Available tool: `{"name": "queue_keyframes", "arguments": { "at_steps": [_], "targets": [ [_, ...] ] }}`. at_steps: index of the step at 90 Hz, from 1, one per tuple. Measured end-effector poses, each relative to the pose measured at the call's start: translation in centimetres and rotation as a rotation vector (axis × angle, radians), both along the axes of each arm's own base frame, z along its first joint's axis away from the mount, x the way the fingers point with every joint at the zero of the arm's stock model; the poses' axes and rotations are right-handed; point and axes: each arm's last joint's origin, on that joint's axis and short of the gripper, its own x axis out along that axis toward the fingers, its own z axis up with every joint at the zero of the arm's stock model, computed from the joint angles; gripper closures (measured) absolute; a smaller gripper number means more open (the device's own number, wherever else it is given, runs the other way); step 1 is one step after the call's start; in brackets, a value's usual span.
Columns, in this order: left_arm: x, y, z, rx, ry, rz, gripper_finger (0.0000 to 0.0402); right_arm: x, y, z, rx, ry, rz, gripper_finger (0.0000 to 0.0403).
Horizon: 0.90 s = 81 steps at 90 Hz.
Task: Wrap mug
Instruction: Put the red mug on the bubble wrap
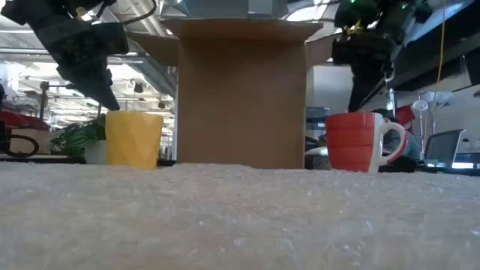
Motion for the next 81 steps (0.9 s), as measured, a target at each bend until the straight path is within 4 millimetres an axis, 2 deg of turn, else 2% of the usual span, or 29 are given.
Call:
{"name": "queue_keyframes", "arguments": {
  "at_steps": [14,38,49,68,81],
  "targets": [
    [0.4,0.0,0.4,0.023,-0.05,-0.027,0.0402,-0.4,0.2,-0.3,0.039,0.056,-0.012,0.0326],
    [0.6,0.0,0.5,0.034,-0.072,-0.043,0.0402,0.8,-0.1,-2.0,0.092,0.129,-0.041,0.0248],
    [0.5,-0.1,0.5,0.022,-0.066,-0.046,0.0402,1.4,-0.4,-2.7,0.092,0.15,-0.049,0.0232],
    [0.3,0.0,0.3,0.01,-0.042,-0.033,0.0402,2.0,-0.7,-3.7,0.061,0.186,-0.075,0.0245],
    [0.2,-0.1,0.2,0.003,-0.026,-0.026,0.0402,2.3,-0.8,-3.7,0.049,0.171,-0.088,0.0297]
  ]
}}
